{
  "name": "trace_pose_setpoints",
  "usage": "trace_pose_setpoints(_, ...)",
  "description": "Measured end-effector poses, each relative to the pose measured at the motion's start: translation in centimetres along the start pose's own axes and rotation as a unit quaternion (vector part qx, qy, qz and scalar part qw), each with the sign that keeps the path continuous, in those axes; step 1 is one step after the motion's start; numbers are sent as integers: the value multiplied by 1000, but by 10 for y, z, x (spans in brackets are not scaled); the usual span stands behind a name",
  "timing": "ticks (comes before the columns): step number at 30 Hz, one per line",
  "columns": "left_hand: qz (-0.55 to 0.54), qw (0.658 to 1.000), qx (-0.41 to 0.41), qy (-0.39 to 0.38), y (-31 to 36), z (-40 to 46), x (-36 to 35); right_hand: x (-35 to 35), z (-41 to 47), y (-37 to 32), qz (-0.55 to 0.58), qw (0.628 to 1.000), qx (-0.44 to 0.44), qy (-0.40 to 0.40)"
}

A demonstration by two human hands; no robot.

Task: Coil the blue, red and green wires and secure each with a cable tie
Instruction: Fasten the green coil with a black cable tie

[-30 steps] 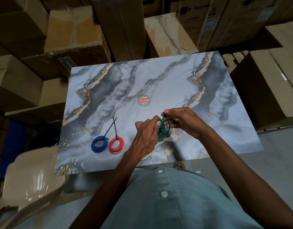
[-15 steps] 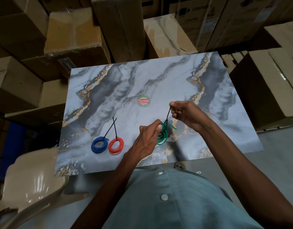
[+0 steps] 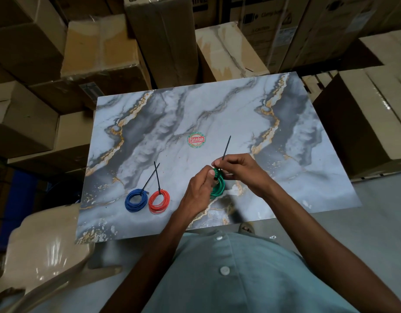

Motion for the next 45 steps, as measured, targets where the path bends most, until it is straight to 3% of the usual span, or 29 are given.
trace_pose_setpoints(3, -137, 987, 68, 55, -2, 1, -1, -5, -3, 6, 41, 997, 10, 57)
trace_pose_setpoints(7, -195, 975, 88, 65, 4, 2, 3, -12, -8, 10, 43, 994, 36, 92)
trace_pose_setpoints(11, -176, 982, 67, 19, 9, 0, -6, -6, -4, 5, 50, 994, 36, 93)
trace_pose_setpoints(19, -129, 988, 73, 46, 4, 1, -3, -6, -2, 10, -19, 996, 41, 83)
trace_pose_setpoints(26, -104, 986, 69, 107, 2, 7, 5, -20, -8, 15, 22, 1000, 5, -15)
trace_pose_setpoints(29, -144, 977, 90, 129, 2, 11, 5, -21, -9, 18, 14, 998, -12, -58)
trace_pose_setpoints(32, -176, 968, 120, 134, -2, 15, 4, -20, -8, 19, 25, 999, 7, -37)
trace_pose_setpoints(38, -272, 950, 135, 69, -7, 25, 1, -3, -4, 19, 41, 998, -7, 55)
trace_pose_setpoints(41, -346, 925, 150, 52, 3, 24, -2, 1, -5, 16, 55, 995, -12, 82)
trace_pose_setpoints(45, -467, 859, 200, 56, 9, 21, -2, 1, -7, 13, 50, 996, -9, 71)
Point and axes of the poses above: each hand's wrist, its own z-axis towards the middle knuckle, its own x-axis out of the back of the hand, y = z × x, the point moved 3 cm from there along z, towards the middle knuckle, and after that the axes turned 4 degrees about -z, right-handed, at the moved point
